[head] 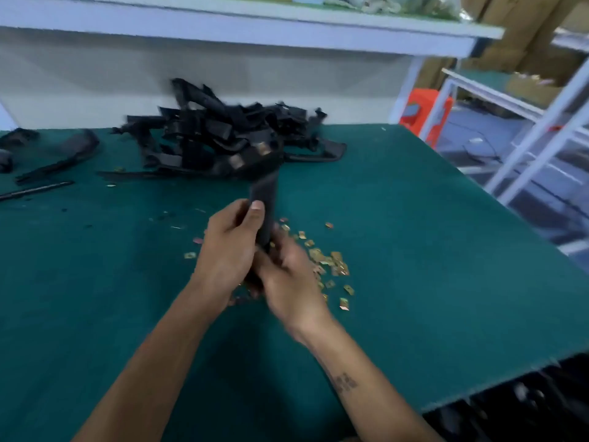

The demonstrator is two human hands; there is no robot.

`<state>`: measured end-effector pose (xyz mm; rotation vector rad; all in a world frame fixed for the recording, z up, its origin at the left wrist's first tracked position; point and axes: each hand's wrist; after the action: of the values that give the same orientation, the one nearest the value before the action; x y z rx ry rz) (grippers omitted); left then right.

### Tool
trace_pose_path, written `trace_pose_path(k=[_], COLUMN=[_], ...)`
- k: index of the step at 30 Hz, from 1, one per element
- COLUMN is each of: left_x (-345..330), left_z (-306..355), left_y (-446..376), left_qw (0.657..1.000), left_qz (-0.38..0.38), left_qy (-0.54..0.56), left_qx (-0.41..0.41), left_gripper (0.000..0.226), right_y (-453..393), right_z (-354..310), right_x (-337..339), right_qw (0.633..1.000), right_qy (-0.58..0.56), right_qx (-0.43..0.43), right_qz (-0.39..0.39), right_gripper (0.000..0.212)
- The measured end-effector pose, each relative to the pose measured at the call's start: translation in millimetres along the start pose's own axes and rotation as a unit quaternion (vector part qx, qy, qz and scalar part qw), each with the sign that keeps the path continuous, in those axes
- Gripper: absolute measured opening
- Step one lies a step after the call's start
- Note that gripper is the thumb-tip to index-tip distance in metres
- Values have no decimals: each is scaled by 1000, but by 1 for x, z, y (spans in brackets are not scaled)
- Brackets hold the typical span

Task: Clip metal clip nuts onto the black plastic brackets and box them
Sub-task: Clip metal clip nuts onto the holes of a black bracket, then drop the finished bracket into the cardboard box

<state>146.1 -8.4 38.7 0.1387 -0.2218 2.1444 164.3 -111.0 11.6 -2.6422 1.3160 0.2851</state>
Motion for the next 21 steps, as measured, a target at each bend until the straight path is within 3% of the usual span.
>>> trace_pose_path(k=[4,7,10,16,21], left_x=[-76,-141,-206,-312,-349], left_z=[11,18,23,22,-19], left_y=[28,56,95,193,234], left_qw=[982,948,903,834,795], left_qz=[-180,-302,-417,-493,-550], left_qy=[-37,-54,-52,-197,-245], left_qx=[-43,-85,-95,-152,-80], left_gripper=[27,29,30,19,26], right_y=[37,84,138,235,274], right_z=[-12,-19,-30,-16,23], right_x=[50,101,149,219,256], right_qw=[956,894,829,715,643], right_qy=[-110,-185,-250,-271,-349], right_qx=[48,91,107,106,58], right_qz=[267,397,489,636,679], right_gripper=[12,12,13,20,26])
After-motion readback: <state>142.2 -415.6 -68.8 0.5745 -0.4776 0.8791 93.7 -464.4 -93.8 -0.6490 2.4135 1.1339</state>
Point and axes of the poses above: each hand's wrist, its own y-axis away from the middle knuckle, its own x-axis out of the back of the hand, z = x × y, and after that the axes turned 5 degrees about -y, right-handed
